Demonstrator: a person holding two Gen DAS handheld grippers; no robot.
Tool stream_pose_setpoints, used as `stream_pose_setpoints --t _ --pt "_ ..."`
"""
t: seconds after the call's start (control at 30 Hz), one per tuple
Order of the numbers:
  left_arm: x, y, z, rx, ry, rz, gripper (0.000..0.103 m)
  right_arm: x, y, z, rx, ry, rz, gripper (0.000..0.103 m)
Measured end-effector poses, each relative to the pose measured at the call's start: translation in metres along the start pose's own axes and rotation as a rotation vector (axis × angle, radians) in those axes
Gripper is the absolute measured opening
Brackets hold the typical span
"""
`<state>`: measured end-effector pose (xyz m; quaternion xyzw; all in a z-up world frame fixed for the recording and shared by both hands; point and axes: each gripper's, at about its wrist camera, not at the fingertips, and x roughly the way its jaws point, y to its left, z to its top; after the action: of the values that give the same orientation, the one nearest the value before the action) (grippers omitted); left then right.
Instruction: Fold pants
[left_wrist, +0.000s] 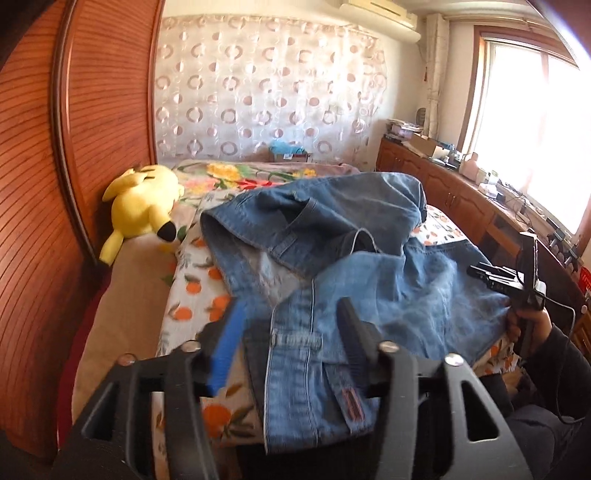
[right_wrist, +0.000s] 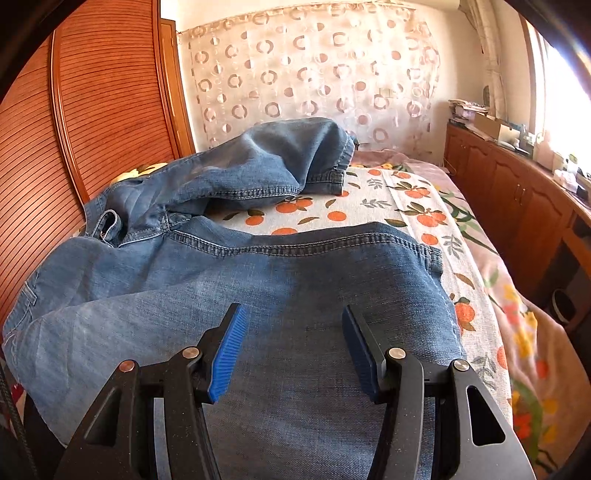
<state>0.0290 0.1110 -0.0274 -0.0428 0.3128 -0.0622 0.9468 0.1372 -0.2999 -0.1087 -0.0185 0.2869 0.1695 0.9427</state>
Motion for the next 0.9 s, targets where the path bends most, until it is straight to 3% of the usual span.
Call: stream_pose_setpoints --t 0.07,0.1,0.4,0.7,0.9 --pt "0.009 -0.006 0.009 0.017 -0.016 -0.006 0.075 0.000 0.000 0.000 0.000 0.000 -0.001 0.056" --pt "0.014 -0.008 0.013 0.023 -0.024 -0.010 0.077 0.000 0.002 -0.001 0.000 0.000 -0.002 0.056" --pt "0.092 -0.048 0.047 0.058 -0.008 -0.105 0.077 0.001 0.004 -0.001 0.002 0.014 -0.018 0.056" --pt "0.167 -0.088 0.056 0.134 0.018 -0.096 0.077 0.003 0.008 0.001 -0.004 0.028 -0.012 0.056" --pt "0.190 -0.091 0.046 0.147 0.029 -0.082 0.077 0.004 0.010 0.001 -0.004 0.037 -0.028 0.056"
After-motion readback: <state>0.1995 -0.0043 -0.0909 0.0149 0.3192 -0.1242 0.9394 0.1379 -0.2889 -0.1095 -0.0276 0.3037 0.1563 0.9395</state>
